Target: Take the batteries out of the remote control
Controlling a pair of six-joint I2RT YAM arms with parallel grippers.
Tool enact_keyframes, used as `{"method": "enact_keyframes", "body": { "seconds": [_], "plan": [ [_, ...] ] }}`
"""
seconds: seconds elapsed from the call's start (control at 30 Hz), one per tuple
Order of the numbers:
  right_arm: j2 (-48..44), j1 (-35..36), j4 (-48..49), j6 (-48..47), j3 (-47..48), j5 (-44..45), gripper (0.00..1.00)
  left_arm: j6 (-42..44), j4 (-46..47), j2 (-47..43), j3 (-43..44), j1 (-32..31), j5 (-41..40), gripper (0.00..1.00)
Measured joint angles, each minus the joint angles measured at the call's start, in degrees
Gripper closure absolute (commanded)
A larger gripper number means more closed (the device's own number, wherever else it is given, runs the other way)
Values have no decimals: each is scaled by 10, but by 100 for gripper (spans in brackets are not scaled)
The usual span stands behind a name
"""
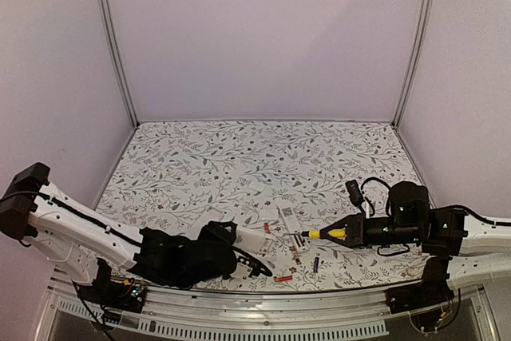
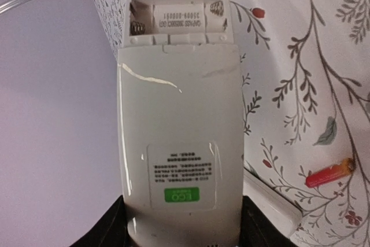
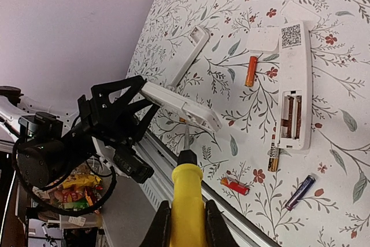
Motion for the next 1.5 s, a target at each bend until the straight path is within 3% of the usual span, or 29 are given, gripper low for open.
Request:
{"method": "enact_keyframes", "body": {
  "seconds": [0.13, 0.4, 0.6, 0.73, 0.83, 0.9, 1.17, 1.5],
  "plan": [
    [11, 0, -13, -12, 21, 1, 100, -27, -32, 21, 24, 11, 32, 75],
    [25, -2, -47, -26, 41, 16, 100, -245, -200, 45, 187, 122, 247, 76],
    [33, -2, -80, -26, 43, 51, 100, -328, -249, 45, 170, 142, 422, 74],
    [33, -2, -97, -26, 47, 87, 100, -348, -270, 46, 158, 142, 484, 70],
    [33, -2, -110, -24, 48, 114, 100, -357, -271, 46, 155, 143, 510, 65],
    [33, -2, -117, -23, 49, 126, 100, -363, -270, 46, 156, 144, 524, 55],
    [33, -2, -129, -13, 57, 152, 100, -383, -269, 74, 158, 150, 534, 34],
    [43, -3, -134, -8, 70, 211, 100, -427, -240, 76, 159, 179, 540, 29]
  ]
}}
